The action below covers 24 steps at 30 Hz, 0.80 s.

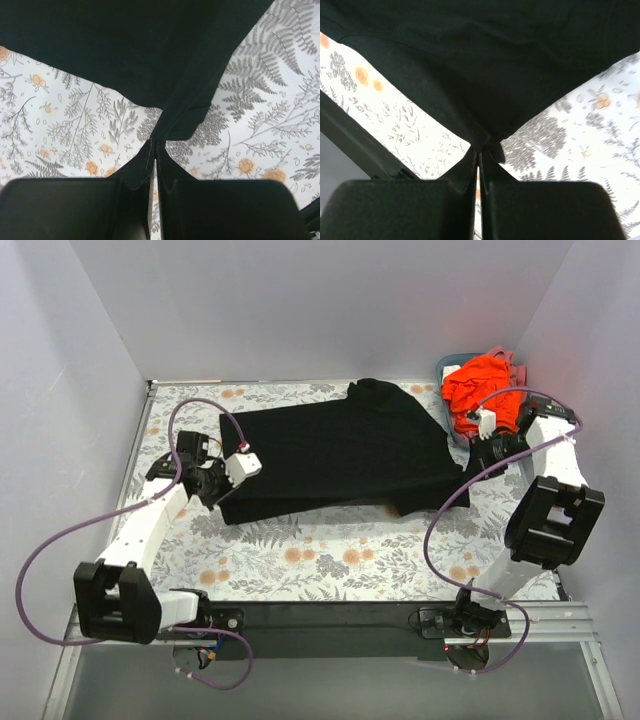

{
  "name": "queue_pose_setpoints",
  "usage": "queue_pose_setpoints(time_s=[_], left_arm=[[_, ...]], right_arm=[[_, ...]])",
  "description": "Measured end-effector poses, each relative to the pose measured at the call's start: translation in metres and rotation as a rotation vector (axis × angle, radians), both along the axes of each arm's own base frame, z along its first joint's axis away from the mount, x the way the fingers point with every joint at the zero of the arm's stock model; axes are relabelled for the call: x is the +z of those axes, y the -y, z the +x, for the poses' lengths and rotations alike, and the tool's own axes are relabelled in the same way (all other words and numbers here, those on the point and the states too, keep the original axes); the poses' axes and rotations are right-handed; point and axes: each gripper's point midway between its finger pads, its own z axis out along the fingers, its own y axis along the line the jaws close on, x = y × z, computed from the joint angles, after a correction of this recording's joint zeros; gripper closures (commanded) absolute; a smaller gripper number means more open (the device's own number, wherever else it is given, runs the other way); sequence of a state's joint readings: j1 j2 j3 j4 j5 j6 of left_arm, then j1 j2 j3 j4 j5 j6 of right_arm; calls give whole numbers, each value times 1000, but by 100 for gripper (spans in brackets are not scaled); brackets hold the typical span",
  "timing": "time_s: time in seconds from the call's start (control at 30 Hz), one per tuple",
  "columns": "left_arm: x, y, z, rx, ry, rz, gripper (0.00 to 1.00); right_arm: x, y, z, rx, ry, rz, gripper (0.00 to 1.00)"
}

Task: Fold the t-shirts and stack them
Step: Fold the tshirt

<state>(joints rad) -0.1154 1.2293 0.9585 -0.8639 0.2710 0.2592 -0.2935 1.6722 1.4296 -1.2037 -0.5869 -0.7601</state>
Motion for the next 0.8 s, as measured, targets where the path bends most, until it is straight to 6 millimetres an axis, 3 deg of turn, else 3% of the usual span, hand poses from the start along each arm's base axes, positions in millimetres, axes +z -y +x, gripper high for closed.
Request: queue_pose_setpoints(time_s=[0.3, 0.6, 0.8], left_arm=[[-21, -2, 51, 43, -42, -11, 100], [-26, -6, 83, 63, -31, -12, 100], [-36, -6, 95, 64, -45, -10, 100]], right_arm=[[2, -4, 56, 1, -17, -31, 99], [-15, -7, 89, 1, -56, -74, 99], [-31, -6, 99, 0, -92, -101, 99]])
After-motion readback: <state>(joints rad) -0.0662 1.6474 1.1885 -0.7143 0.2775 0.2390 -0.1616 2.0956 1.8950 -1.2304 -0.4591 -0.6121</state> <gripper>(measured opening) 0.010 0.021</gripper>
